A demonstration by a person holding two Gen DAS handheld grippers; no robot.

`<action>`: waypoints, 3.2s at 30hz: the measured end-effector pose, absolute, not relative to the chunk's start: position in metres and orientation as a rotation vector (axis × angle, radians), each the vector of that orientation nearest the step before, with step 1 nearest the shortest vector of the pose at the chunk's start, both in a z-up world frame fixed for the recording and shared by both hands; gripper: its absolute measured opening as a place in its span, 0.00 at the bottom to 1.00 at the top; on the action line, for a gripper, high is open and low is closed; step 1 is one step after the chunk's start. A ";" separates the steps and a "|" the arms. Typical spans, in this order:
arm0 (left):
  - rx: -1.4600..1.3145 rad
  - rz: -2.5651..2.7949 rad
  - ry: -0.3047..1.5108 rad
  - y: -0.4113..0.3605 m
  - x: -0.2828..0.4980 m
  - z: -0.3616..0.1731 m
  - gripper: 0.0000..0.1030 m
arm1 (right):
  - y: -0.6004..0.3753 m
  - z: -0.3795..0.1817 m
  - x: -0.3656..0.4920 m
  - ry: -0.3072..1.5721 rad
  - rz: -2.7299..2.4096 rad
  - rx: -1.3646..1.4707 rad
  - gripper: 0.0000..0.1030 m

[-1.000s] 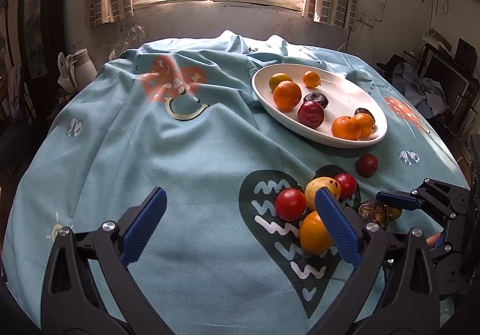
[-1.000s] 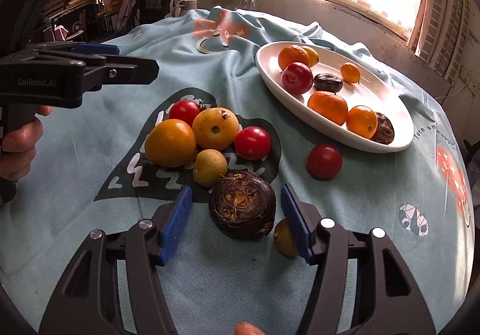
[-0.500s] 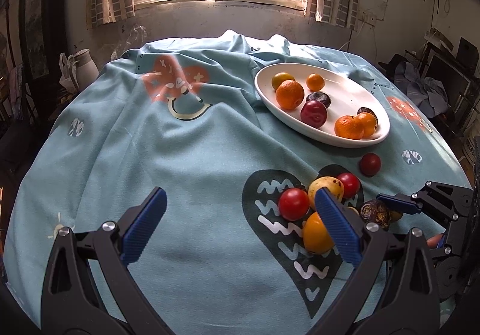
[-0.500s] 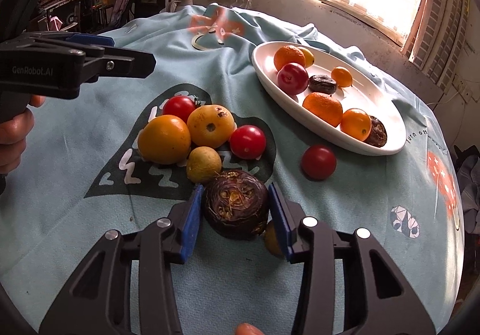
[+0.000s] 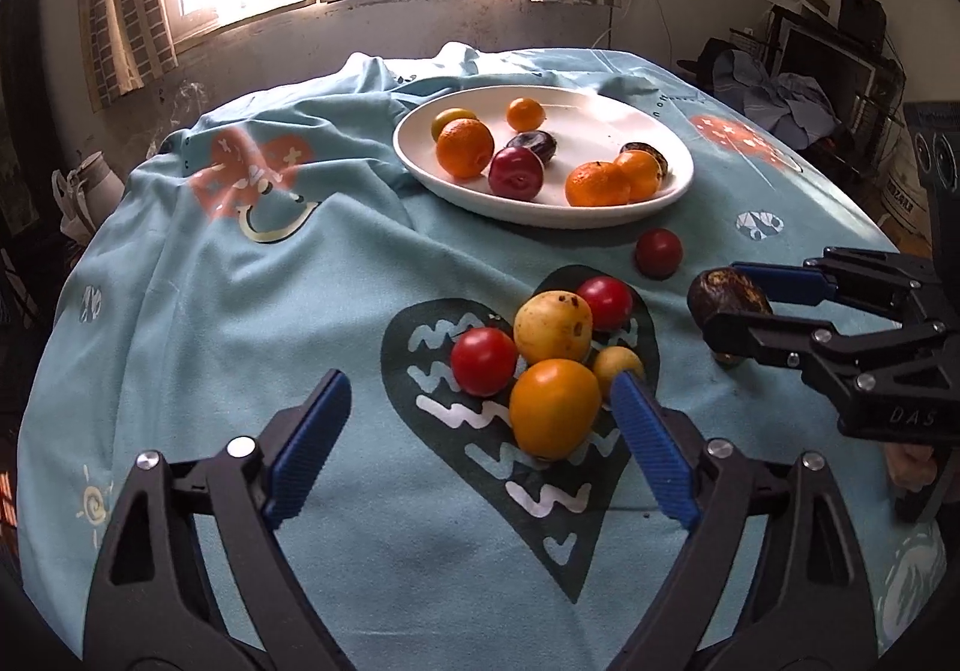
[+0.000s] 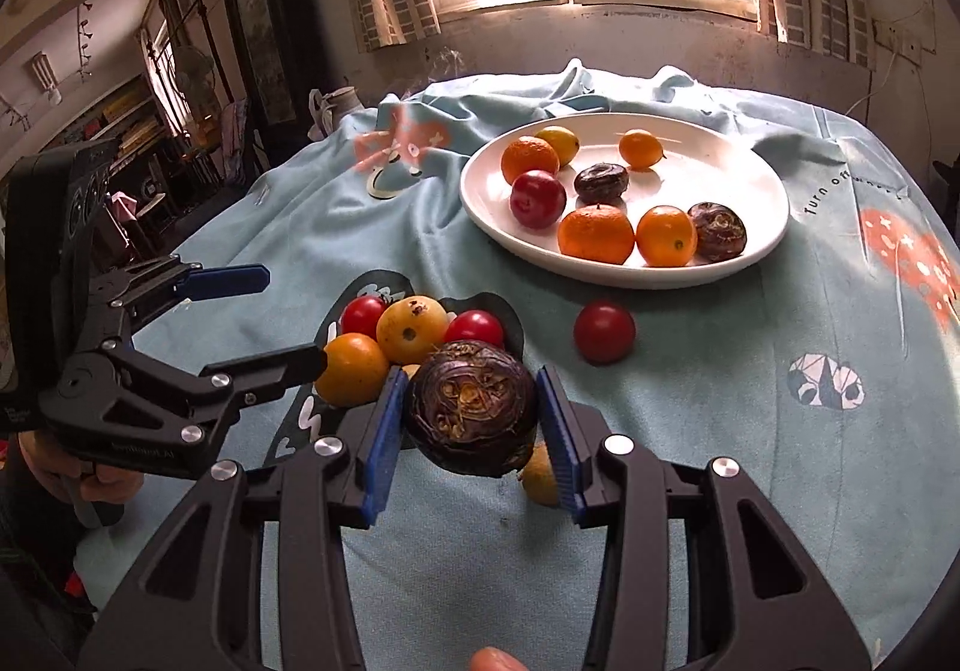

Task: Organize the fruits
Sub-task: 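Carry both brown fruits toward the white plate with both grippers, then lower the brown fruits onto the white plate and open both grippers, then grasp a small yellow fruit with the right gripper while the left gripper grasps a red plum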

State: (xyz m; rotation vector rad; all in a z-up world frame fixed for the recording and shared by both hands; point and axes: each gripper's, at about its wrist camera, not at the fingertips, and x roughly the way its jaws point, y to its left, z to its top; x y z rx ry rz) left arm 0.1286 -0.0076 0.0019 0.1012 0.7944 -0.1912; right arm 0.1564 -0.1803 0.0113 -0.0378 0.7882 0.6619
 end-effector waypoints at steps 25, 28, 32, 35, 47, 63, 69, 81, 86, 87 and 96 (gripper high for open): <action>0.153 -0.285 0.860 -0.028 0.134 -0.022 0.38 | -0.184 0.008 0.161 0.807 0.651 -0.016 0.43; 0.153 -0.284 0.857 -0.028 0.134 -0.022 0.38 | -0.184 0.008 0.161 0.805 0.651 -0.017 0.43; 0.156 -0.282 0.853 -0.028 0.134 -0.022 0.38 | -0.184 0.008 0.160 0.806 0.647 -0.018 0.43; 0.152 -0.282 0.854 -0.028 0.134 -0.022 0.38 | -0.184 0.007 0.160 0.809 0.649 -0.017 0.43; 0.032 -0.336 0.826 -0.016 0.124 -0.003 0.37 | -0.184 0.014 0.154 0.792 0.739 0.055 0.43; 0.049 -0.287 0.717 -0.043 0.253 0.051 0.37 | -0.231 0.032 0.259 0.638 0.447 0.207 0.43; 0.073 -0.272 0.765 -0.058 0.301 0.032 0.37 | -0.227 0.016 0.292 0.668 0.431 0.188 0.43; 0.047 -0.186 0.669 -0.028 0.240 0.053 0.96 | -0.223 0.044 0.249 0.622 0.477 0.131 0.99; 0.042 -0.148 0.666 -0.009 0.186 0.047 0.98 | -0.224 0.048 0.199 0.529 0.498 0.138 0.99; 0.044 -0.133 0.666 -0.005 0.177 0.043 0.98 | -0.221 0.046 0.195 0.560 0.537 0.132 0.99; 0.017 -0.030 0.699 0.019 0.143 0.015 0.98 | -0.200 0.016 0.165 0.775 0.538 -0.031 0.94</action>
